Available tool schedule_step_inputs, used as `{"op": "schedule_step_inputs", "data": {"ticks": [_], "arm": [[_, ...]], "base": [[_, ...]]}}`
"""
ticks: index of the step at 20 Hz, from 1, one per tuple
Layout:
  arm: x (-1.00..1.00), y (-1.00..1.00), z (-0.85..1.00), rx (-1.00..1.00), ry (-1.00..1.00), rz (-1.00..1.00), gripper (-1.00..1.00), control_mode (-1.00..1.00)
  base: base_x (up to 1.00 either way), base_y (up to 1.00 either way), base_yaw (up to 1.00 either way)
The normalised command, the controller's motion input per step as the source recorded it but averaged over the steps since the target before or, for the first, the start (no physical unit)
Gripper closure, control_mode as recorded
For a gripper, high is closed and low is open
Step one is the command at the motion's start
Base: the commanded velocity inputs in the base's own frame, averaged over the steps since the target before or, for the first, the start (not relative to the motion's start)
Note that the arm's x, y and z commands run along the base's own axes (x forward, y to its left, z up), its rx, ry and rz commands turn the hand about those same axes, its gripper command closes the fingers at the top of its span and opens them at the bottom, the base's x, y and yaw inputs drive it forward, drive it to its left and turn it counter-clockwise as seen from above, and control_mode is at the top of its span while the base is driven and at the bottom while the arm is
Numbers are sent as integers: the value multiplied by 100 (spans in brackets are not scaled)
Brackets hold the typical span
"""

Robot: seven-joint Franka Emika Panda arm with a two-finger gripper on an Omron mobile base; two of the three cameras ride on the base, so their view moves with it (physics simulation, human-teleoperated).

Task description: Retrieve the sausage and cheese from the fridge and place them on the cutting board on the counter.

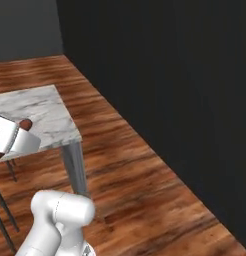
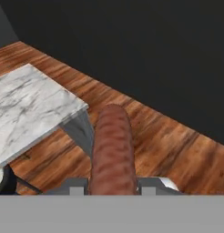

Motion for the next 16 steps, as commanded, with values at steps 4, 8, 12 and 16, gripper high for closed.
{"op": "schedule_step_inputs", "data": {"ticks": [4, 8, 12, 16], "arm": [[0, 0, 0, 0, 0, 0, 100, 100], [0, 0, 0, 0, 0, 0, 100, 100], [0, 0, 0, 0, 0, 0, 100, 100], [0, 0, 0, 0, 0, 0, 100, 100]], "base": [[95, -12, 61], [64, -56, 56], [21, -98, 32], [74, -100, 28]]}}
